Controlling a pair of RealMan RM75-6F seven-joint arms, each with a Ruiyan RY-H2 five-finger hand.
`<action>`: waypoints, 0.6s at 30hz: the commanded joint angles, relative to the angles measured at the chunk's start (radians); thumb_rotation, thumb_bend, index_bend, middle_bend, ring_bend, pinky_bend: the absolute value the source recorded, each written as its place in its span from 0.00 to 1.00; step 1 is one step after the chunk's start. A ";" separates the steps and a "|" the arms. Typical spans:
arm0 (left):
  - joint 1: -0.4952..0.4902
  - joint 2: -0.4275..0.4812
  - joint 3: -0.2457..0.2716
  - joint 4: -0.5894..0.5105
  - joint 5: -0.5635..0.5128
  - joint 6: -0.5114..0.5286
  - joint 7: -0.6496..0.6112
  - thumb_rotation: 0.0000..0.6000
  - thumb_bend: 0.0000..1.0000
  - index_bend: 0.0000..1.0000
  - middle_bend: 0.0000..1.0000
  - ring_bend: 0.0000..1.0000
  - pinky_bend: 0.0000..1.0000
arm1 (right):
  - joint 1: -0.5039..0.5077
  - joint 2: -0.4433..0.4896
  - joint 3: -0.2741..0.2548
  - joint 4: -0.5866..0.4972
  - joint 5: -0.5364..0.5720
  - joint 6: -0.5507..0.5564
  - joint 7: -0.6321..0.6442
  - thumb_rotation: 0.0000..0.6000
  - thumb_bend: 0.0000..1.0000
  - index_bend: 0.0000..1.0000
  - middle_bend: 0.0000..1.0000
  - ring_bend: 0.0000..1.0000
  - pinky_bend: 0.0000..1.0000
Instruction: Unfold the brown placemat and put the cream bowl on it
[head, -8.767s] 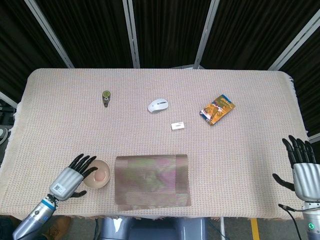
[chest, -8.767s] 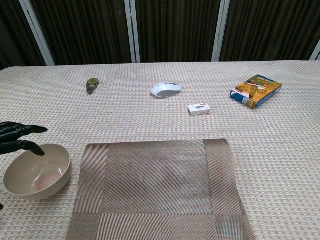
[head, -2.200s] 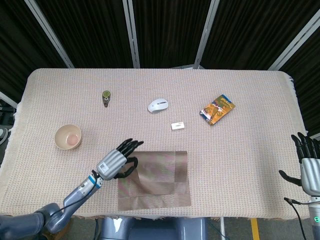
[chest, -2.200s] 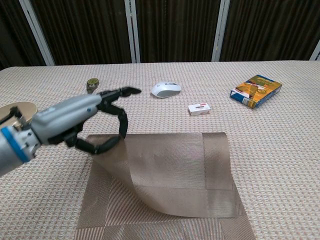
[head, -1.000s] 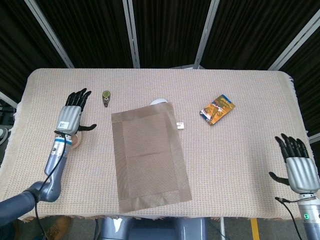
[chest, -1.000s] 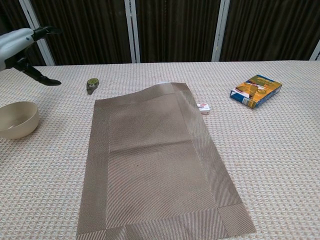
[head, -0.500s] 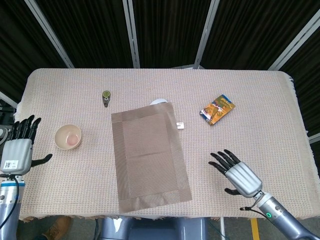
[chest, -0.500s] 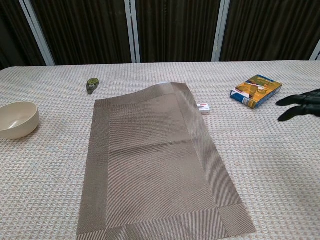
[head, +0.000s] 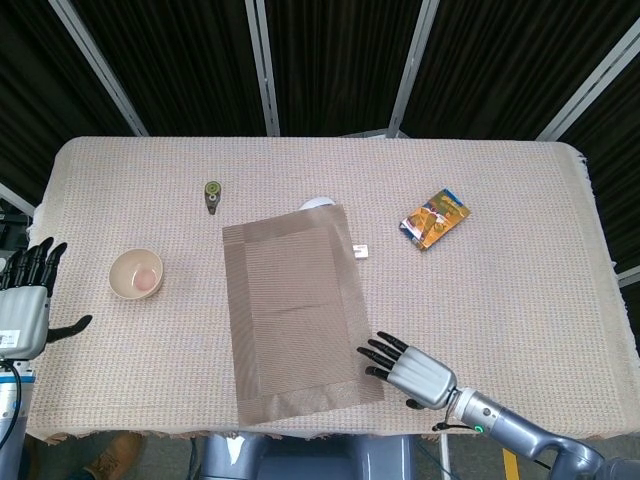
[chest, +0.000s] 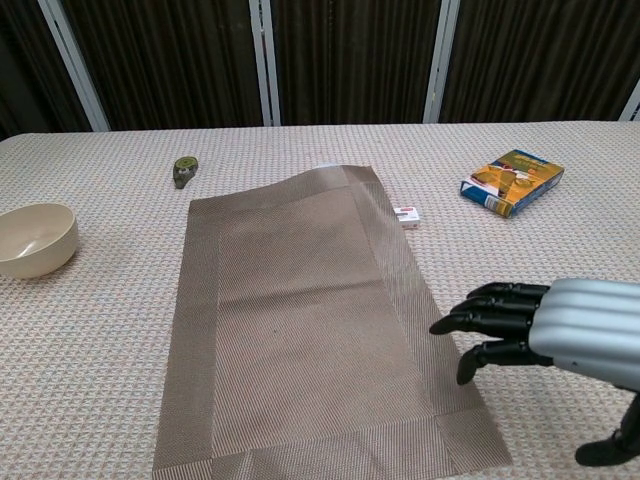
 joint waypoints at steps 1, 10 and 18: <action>0.001 -0.003 -0.001 0.004 0.007 -0.003 0.003 1.00 0.00 0.00 0.00 0.00 0.00 | 0.013 -0.035 -0.007 0.027 0.017 -0.025 -0.033 1.00 0.00 0.26 0.03 0.00 0.00; -0.004 -0.014 -0.005 0.009 0.010 -0.025 0.007 1.00 0.00 0.00 0.00 0.00 0.00 | 0.018 -0.072 -0.016 0.034 0.037 -0.014 -0.068 1.00 0.00 0.26 0.03 0.00 0.00; -0.008 -0.022 -0.008 0.013 0.012 -0.044 0.006 1.00 0.00 0.00 0.00 0.00 0.00 | 0.025 -0.115 -0.016 0.026 0.064 -0.032 -0.146 1.00 0.00 0.26 0.03 0.00 0.00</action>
